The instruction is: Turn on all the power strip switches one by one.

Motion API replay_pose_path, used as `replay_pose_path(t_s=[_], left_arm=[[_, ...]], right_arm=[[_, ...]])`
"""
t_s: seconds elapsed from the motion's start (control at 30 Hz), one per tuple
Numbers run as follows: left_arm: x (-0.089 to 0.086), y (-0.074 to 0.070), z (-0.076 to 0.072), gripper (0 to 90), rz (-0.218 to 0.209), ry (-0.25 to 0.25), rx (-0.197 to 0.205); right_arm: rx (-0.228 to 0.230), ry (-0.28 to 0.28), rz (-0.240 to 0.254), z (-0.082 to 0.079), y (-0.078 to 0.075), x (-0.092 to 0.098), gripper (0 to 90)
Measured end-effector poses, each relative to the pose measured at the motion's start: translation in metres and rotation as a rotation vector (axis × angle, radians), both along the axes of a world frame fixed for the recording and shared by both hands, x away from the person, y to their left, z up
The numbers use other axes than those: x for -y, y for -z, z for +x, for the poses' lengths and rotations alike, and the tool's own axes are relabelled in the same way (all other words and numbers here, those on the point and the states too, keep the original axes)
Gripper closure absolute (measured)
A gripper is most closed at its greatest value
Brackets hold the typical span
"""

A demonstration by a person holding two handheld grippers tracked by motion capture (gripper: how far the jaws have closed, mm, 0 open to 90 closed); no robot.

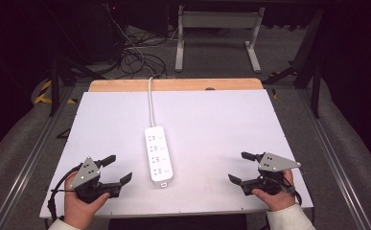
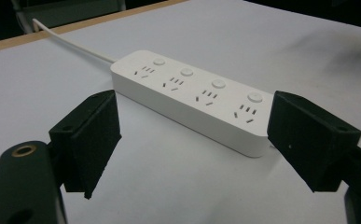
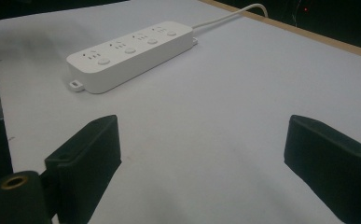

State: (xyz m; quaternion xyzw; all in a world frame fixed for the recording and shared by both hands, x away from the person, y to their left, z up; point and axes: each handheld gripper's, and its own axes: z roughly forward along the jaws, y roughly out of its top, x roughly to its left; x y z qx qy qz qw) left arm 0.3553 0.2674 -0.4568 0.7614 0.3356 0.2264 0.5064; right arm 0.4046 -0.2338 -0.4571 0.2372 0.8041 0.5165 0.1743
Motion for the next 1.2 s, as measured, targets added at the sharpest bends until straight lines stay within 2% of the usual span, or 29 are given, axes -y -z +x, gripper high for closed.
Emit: replay_pose_path(t_s=[0.1, 0.2, 0.4, 0.57, 0.8, 0.9, 1.07, 1.2], left_arm=[[0.0, 0.0, 0.0, 17.3, 0.001, 0.006, -0.008], [0.0, 0.001, 0.001, 20.5, 0.051, -0.015, -0.023], [-0.001, -0.001, 0.001, 21.0, 0.049, 0.003, -0.007], [-0.001, -0.003, -0.001, 29.9, 0.093, 0.014, -0.012], [0.001, -0.007, -0.002, 37.3, 0.058, 0.044, -0.03], [0.002, -0.01, -0.003, 40.0, 0.026, 0.049, -0.036], [0.0, -0.016, -0.003, 42.7, 0.003, 0.06, -0.034], [0.001, -0.023, -0.002, 45.3, 0.002, 0.067, -0.029]], right_arm=[[0.005, -0.004, -0.002, 0.0, 0.0, 0.0, 13.0], [0.015, -0.003, -0.004, -0.001, 0.0, -0.001, 15.1], [0.027, -0.001, -0.01, -0.001, 0.0, -0.001, 18.2], [0.029, -0.012, -0.019, -0.003, 0.0, -0.002, 25.8], [0.027, -0.008, -0.008, -0.002, 0.0, 0.0, 26.0], [0.025, -0.01, -0.008, -0.002, 0.0, 0.0, 26.0], [0.017, -0.017, -0.009, -0.003, 0.001, -0.002, 26.7], [0.013, -0.02, -0.007, -0.002, 0.001, -0.002, 26.8]])
